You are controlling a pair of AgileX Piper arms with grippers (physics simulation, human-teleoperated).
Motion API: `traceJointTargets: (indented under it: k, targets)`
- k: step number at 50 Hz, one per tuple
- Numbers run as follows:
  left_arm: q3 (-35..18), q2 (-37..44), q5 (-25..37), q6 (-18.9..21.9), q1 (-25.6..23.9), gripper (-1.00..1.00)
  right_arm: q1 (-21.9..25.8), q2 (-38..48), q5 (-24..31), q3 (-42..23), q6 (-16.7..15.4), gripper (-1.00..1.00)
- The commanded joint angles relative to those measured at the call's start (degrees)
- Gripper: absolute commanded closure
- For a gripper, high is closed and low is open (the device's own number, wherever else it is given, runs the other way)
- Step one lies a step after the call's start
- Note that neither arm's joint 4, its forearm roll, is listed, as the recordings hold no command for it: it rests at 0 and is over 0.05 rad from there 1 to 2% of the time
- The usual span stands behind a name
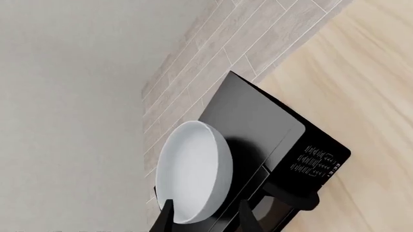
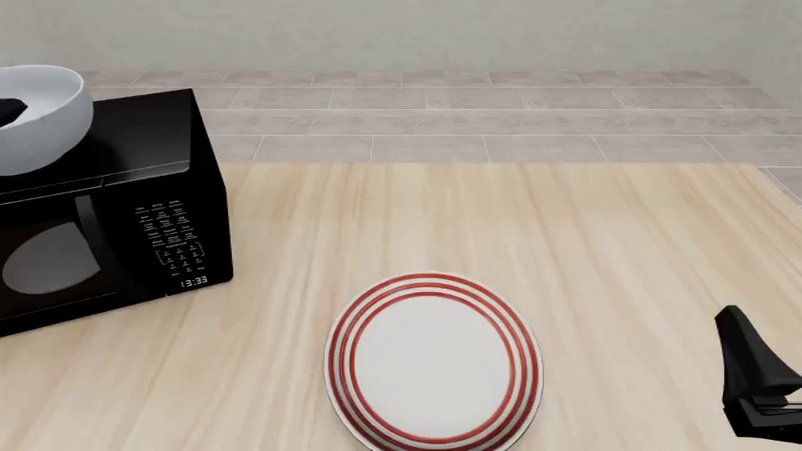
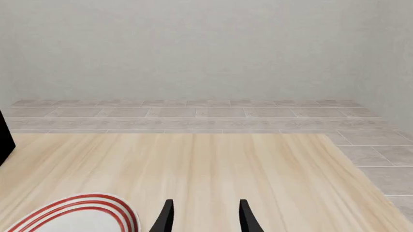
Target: Pick up the white bowl and put it on the plate.
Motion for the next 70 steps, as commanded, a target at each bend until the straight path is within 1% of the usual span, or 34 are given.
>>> traceJointTargets:
  k: [1, 21, 24, 26, 28, 32, 34, 37, 41, 51, 54, 65, 70]
  targets:
    - [0.1, 0.3, -0.3, -0.8, 0.3, -1.0, -0.1, 0.0, -0.1, 0.1, 0.0, -1.0]
    - [2.1, 4.0, -5.2, -0.5, 1.0, -1.0, -0.2, 0.0, -0.1, 0.1, 0.0, -1.0]
    - [1.7, 4.8, -5.4, -0.9, 0.9, -1.0, -0.1, 0.0, -0.1, 0.1, 0.0, -1.0]
    - [1.7, 5.6, -5.9, -0.5, 1.3, -1.0, -0.1, 0.0, -0.1, 0.1, 0.0, -1.0]
    - [1.4, 5.6, -5.6, -1.0, 0.8, -1.0, -0.1, 0.0, -0.1, 0.1, 0.0, -1.0]
    - [1.6, 5.7, -5.8, -0.5, 1.0, -1.0, -0.2, 0.0, -0.1, 0.1, -0.1, -1.0]
    - [1.4, 5.2, -4.9, -1.6, 0.3, -1.0, -0.1, 0.0, -0.1, 0.1, -0.1, -1.0]
    - [2.0, 5.5, -5.5, -0.5, 1.3, -1.0, -0.2, 0.0, -0.1, 0.1, 0.0, -1.0]
    - [0.9, 5.5, -4.6, -0.9, 1.1, -1.0, -0.2, 0.0, -0.1, 0.1, 0.0, -1.0]
    - [0.9, 6.0, -5.0, -1.0, 1.6, -1.0, -0.2, 0.0, -0.1, 0.1, 0.0, -1.0]
    - [2.1, 5.7, -5.4, -0.4, 1.8, -1.0, -0.2, 0.0, -0.1, 0.1, 0.0, -1.0]
    - [2.1, 6.9, -6.7, -1.1, 1.8, -1.0, -0.1, 0.0, -0.1, 0.1, 0.0, -1.0]
    - [2.5, 7.3, -7.1, -0.1, 2.6, -1.0, -0.1, 0.0, -0.1, 0.1, 0.0, -1.0]
